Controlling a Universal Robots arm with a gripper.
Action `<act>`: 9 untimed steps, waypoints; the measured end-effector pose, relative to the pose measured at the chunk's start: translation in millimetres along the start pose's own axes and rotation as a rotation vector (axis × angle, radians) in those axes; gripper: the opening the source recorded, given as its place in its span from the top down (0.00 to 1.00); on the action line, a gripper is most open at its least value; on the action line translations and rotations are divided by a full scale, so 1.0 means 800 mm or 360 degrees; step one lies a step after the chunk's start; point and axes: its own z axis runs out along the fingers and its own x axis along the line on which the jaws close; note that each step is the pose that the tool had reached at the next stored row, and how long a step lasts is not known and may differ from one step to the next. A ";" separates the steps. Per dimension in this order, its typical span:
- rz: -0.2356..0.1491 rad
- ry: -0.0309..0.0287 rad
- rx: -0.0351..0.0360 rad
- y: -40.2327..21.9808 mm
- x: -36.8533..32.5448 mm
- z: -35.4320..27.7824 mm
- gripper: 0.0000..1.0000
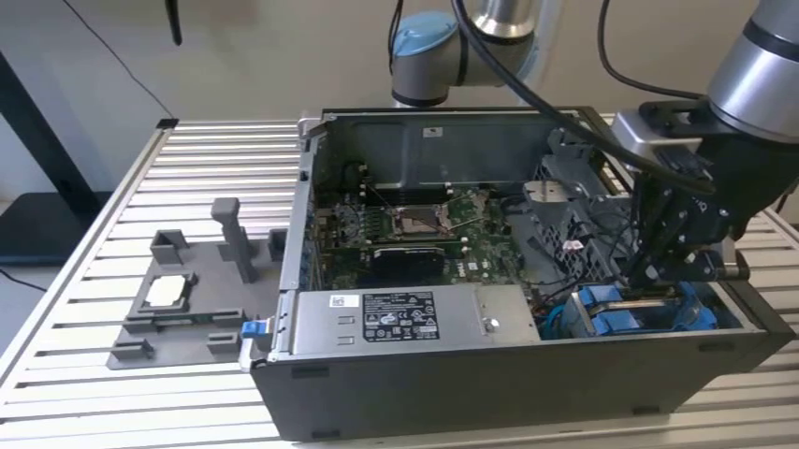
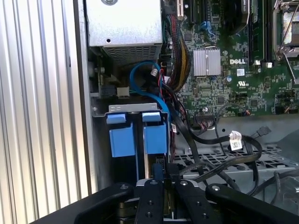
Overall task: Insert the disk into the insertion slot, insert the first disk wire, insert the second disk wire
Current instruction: 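Insert the second disk wire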
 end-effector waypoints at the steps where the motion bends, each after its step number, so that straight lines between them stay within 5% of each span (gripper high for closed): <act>1: 0.0000 0.00000 0.0001 -0.0001 0.0000 0.0003 0.84; 9: -0.0001 -0.00007 0.0008 -0.0002 -0.0003 0.0045 0.84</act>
